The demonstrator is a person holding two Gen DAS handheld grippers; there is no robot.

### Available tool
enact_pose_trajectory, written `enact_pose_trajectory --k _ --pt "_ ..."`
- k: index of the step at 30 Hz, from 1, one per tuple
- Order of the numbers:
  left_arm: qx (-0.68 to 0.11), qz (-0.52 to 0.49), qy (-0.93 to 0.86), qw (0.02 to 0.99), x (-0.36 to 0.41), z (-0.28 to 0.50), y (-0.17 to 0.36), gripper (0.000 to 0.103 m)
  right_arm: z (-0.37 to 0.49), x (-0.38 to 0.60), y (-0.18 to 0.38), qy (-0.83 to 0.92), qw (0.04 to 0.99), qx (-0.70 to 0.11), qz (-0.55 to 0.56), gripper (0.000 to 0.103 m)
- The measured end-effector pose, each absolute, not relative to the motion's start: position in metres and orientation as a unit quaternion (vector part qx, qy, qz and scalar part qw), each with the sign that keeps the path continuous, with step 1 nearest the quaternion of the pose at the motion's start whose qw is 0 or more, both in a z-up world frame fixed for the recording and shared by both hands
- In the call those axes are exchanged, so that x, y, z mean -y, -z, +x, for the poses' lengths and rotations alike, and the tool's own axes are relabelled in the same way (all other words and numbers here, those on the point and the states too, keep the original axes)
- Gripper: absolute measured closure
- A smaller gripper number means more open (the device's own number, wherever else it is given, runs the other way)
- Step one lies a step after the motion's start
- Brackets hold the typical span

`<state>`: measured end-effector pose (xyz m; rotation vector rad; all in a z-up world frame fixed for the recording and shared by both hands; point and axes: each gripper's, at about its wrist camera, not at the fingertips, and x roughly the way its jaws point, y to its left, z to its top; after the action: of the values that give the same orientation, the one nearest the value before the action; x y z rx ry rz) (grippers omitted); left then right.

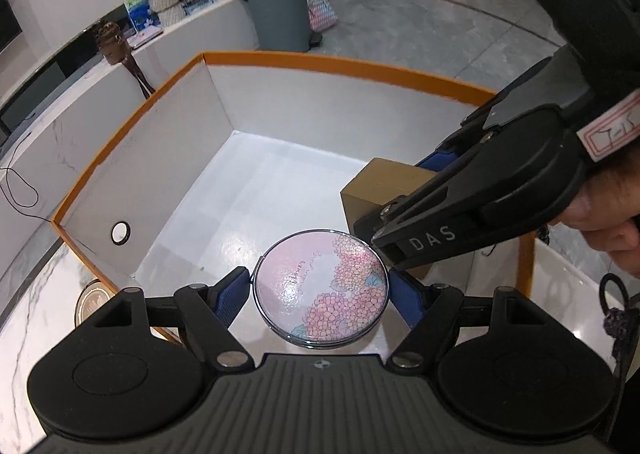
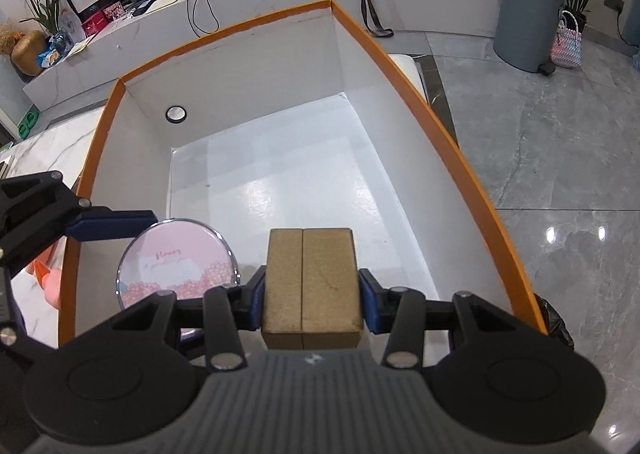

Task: Organize rigid objects
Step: 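Carry both items into the orange box and open both tools to release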

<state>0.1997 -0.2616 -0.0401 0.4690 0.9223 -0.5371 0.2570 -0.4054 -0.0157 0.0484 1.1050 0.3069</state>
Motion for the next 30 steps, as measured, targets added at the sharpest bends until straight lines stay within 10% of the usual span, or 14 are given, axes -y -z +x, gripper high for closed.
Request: enact_pose_trajectory --k 19,24,30 --pt "-0.506 0.369 0.298 0.720 0.298 0.221 0.068 0.015 0.274 0.401 0.032 -0.176 0.799 -0.575 0.025 0.056" --pt "-0.515 0.373 0.296 0.713 0.295 0.223 0.074 0.012 0.274 0.401 0.028 -0.168 0.806 -0.568 0.013 0.042" --pt "-0.513 0.385 0.295 0.709 0.293 0.221 0.076 0.011 0.273 0.400 0.021 -0.140 0.821 -0.553 -0.031 0.055"
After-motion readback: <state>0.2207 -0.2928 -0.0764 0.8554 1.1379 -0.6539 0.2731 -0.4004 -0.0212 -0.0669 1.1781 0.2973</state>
